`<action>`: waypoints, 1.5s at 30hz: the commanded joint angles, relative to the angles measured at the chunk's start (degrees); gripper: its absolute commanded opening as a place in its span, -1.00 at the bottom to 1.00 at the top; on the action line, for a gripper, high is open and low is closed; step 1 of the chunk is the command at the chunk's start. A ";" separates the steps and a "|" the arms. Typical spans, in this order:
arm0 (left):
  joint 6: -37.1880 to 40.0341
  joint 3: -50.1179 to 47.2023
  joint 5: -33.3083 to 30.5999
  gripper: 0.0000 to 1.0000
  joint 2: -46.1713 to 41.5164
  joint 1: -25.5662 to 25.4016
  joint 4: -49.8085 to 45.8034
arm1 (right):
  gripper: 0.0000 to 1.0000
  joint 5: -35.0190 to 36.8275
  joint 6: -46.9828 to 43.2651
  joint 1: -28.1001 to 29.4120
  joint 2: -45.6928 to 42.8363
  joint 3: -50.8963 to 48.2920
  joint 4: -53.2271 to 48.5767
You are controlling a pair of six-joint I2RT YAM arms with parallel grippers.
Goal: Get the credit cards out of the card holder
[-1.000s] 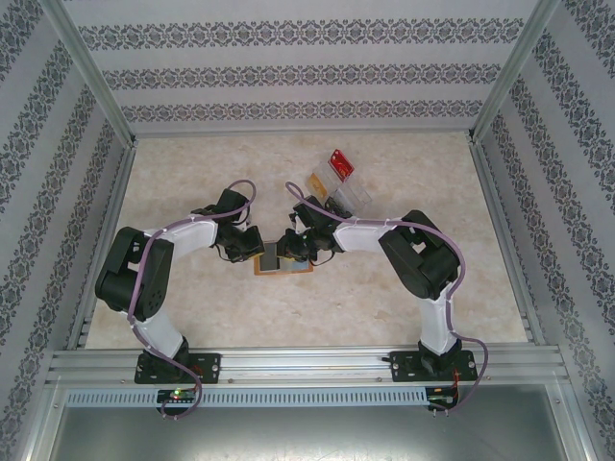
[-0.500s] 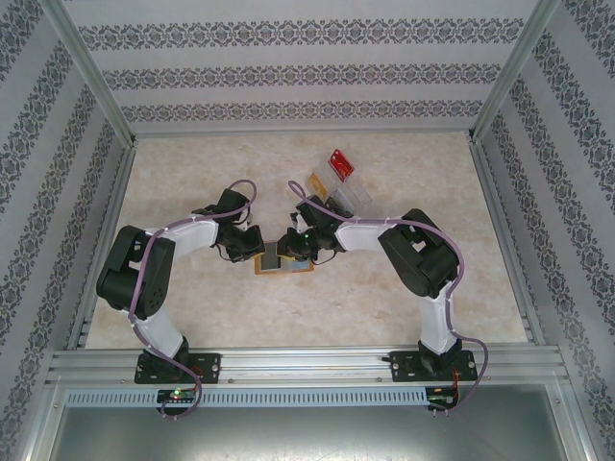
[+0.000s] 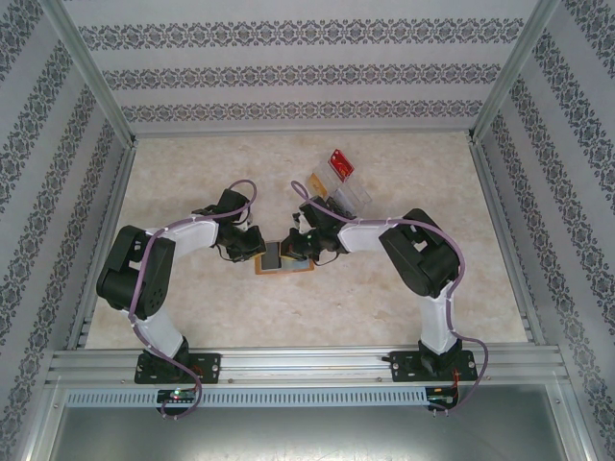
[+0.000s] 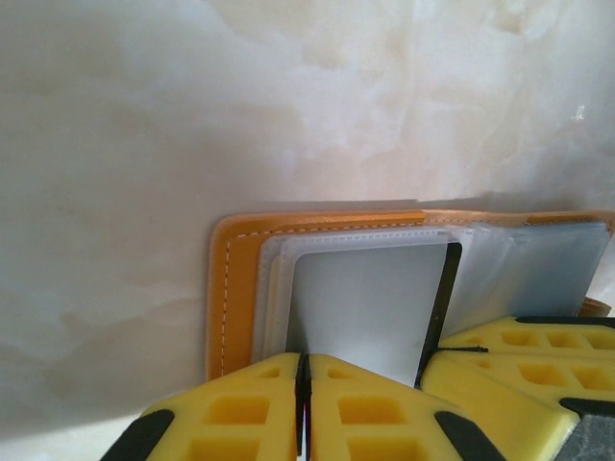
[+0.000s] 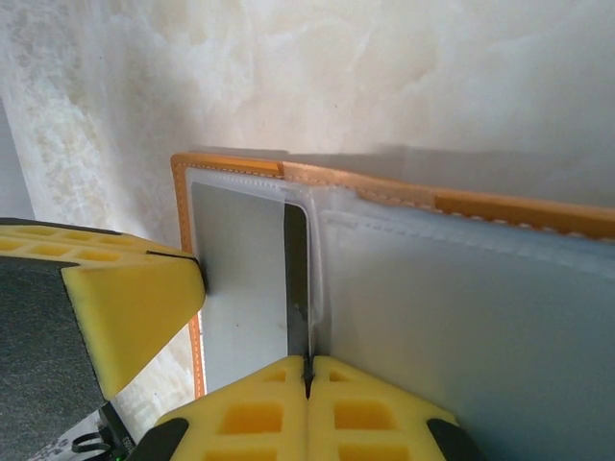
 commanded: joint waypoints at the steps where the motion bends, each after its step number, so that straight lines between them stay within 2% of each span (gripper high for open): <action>1: 1.60 -0.62 -1.09 -0.74 0.88 -0.54 -1.53 | -0.99 0.93 -0.41 -0.82 -2.40 -2.43 1.14; 10: 2.33 1.07 -1.02 -0.70 -0.50 -0.57 -2.97 | -1.00 0.99 -0.14 -1.67 -3.63 -4.66 3.06; 16: 2.40 0.72 -1.15 -0.73 0.04 -0.55 -2.72 | -0.69 -2.78 0.46 -0.96 -3.23 -4.04 5.55; 19: 2.14 0.23 -0.75 -0.75 0.77 -0.57 -2.07 | -0.61 -2.87 0.90 -0.58 -2.51 -3.47 4.86; 45: 1.45 -1.94 -0.33 -0.79 1.09 -0.59 -0.27 | -0.61 -4.98 2.41 0.57 1.30 -1.04 4.71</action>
